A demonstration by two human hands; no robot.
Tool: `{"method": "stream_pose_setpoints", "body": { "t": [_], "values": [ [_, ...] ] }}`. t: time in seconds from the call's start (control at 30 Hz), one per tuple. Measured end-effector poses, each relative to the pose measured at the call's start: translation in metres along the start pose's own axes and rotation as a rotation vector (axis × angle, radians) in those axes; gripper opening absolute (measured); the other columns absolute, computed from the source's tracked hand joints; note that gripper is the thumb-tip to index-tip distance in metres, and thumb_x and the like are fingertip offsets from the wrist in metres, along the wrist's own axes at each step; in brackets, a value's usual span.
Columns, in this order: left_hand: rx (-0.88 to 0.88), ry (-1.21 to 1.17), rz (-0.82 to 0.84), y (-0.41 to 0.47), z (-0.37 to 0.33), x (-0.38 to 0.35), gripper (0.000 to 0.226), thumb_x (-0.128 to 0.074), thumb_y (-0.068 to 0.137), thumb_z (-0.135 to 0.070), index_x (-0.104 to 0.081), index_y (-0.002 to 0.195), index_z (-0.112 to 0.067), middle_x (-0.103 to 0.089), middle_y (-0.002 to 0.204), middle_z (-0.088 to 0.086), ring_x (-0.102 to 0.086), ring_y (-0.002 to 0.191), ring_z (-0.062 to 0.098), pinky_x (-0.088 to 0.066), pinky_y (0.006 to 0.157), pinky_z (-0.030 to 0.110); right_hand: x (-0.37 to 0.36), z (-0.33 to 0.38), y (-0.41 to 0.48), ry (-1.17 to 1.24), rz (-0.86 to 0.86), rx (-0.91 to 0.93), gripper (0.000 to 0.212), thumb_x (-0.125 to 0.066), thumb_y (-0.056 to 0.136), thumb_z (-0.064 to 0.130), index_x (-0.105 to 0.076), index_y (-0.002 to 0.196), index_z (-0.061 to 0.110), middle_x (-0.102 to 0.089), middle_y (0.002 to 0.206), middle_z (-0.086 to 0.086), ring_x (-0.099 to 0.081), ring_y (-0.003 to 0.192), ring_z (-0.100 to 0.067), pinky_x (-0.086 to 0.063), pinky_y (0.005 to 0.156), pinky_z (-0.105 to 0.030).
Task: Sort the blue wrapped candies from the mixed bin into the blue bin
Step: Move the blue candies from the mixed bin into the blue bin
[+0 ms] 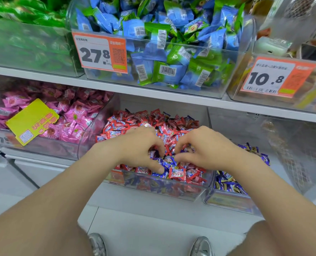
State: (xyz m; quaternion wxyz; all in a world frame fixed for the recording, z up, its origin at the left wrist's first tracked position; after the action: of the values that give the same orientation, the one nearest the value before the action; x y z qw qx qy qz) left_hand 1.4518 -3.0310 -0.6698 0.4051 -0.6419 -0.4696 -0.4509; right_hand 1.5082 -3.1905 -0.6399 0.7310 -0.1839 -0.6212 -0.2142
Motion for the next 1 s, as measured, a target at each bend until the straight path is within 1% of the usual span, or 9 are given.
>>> {"method": "stream_pose_setpoints", "body": {
  "t": [0.07, 0.13, 0.27, 0.43, 0.53, 0.6, 0.73, 0.87, 1.0],
  "values": [
    [-0.018, 0.08, 0.034, 0.003, -0.003, -0.007, 0.048, -0.084, 0.069, -0.068, -0.075, 0.108, -0.042, -0.042, 0.093, -0.015, -0.04, 0.087, 0.005, -0.033, 0.07, 0.032, -0.01, 0.002, 0.004, -0.136, 0.082, -0.017, 0.04, -0.077, 0.083, 0.062, -0.071, 0.12, 0.046, -0.066, 0.098, 0.02, -0.061, 0.102, -0.011, -0.045, 0.075, -0.032],
    [-0.022, 0.075, 0.009, 0.007, -0.005, -0.01, 0.036, -0.088, 0.071, -0.058, -0.077, 0.098, -0.035, -0.044, 0.093, -0.015, -0.044, 0.089, 0.008, -0.034, 0.069, 0.033, -0.016, 0.002, 0.009, -0.217, 0.107, -0.039, 0.04, -0.079, 0.084, 0.055, -0.071, 0.121, 0.043, -0.061, 0.099, 0.016, -0.062, 0.107, -0.016, -0.043, 0.074, -0.033],
    [-0.008, -0.009, -0.06, 0.007, -0.001, -0.004, 0.028, -0.081, 0.086, -0.039, -0.057, 0.076, -0.028, -0.053, 0.086, -0.008, -0.052, 0.086, 0.016, -0.048, 0.077, 0.04, -0.014, -0.007, 0.011, -0.157, 0.029, -0.065, 0.03, -0.063, 0.097, 0.055, -0.063, 0.091, 0.026, -0.063, 0.089, 0.006, -0.063, 0.092, -0.026, -0.052, 0.072, -0.039],
    [0.01, -0.065, -0.197, 0.002, 0.004, 0.006, 0.02, -0.052, 0.1, -0.01, -0.037, 0.098, -0.023, -0.054, 0.081, 0.001, -0.047, 0.075, 0.019, -0.042, 0.065, 0.045, -0.002, -0.005, 0.003, 0.139, -0.086, -0.065, 0.025, -0.056, 0.101, 0.044, -0.054, 0.09, 0.022, -0.058, 0.074, 0.005, -0.054, 0.068, -0.012, -0.046, 0.065, -0.04],
    [0.016, 0.003, -0.161, 0.005, 0.0, 0.002, 0.041, -0.046, 0.091, 0.005, -0.038, 0.113, -0.03, -0.051, 0.088, -0.007, -0.05, 0.081, 0.02, -0.047, 0.069, 0.047, -0.003, -0.002, 0.004, 0.177, -0.062, -0.071, 0.016, -0.061, 0.097, 0.033, -0.058, 0.109, 0.022, -0.063, 0.071, 0.0, -0.047, 0.057, -0.006, -0.037, 0.058, -0.035],
    [0.026, 0.026, -0.124, 0.007, -0.003, 0.0, 0.037, -0.046, 0.092, 0.003, -0.05, 0.109, -0.031, -0.049, 0.091, -0.012, -0.053, 0.085, 0.019, -0.051, 0.077, 0.048, -0.003, 0.001, 0.004, 0.143, -0.062, -0.047, 0.027, -0.058, 0.094, 0.026, -0.063, 0.121, 0.026, -0.067, 0.071, -0.002, -0.05, 0.059, -0.006, -0.036, 0.057, -0.027],
    [-0.03, 0.037, -0.075, 0.009, -0.01, -0.007, 0.009, -0.057, 0.099, -0.027, -0.064, 0.095, -0.023, -0.059, 0.09, -0.005, -0.056, 0.087, 0.018, -0.052, 0.081, 0.046, 0.0, 0.001, 0.006, 0.151, -0.097, -0.06, 0.023, -0.059, 0.093, 0.032, -0.072, 0.076, 0.023, -0.064, 0.059, 0.003, -0.054, 0.057, -0.007, -0.045, 0.064, -0.033],
    [0.031, 0.098, 0.065, 0.007, -0.006, -0.016, 0.038, -0.086, 0.076, -0.054, -0.071, 0.098, -0.027, -0.054, 0.091, -0.012, -0.058, 0.09, 0.017, -0.054, 0.076, 0.038, -0.01, 0.001, 0.008, 0.105, -0.031, -0.052, 0.04, -0.07, 0.089, 0.065, -0.07, 0.075, 0.028, -0.066, 0.067, 0.011, -0.053, 0.072, -0.001, -0.051, 0.073, -0.037],
    [0.037, 0.126, 0.04, 0.008, -0.011, -0.017, 0.031, -0.09, 0.072, -0.044, -0.068, 0.084, -0.025, -0.058, 0.092, -0.007, -0.061, 0.084, 0.02, -0.058, 0.071, 0.042, -0.015, 0.007, 0.009, -0.05, 0.032, -0.021, 0.01, -0.071, 0.093, 0.035, -0.076, 0.086, 0.029, -0.069, 0.08, 0.013, -0.063, 0.088, -0.013, -0.055, 0.074, -0.038]
  ]
}}
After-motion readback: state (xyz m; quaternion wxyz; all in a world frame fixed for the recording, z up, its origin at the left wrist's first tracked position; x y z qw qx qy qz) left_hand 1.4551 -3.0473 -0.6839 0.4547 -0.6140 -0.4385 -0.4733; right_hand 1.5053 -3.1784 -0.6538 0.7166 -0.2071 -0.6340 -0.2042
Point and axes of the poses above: each hand's wrist, its own y-axis towards the middle knuckle, its own x-axis out of the back of the hand, z = x × y, the point moved 6 cm from there along y, towards the middle knuckle
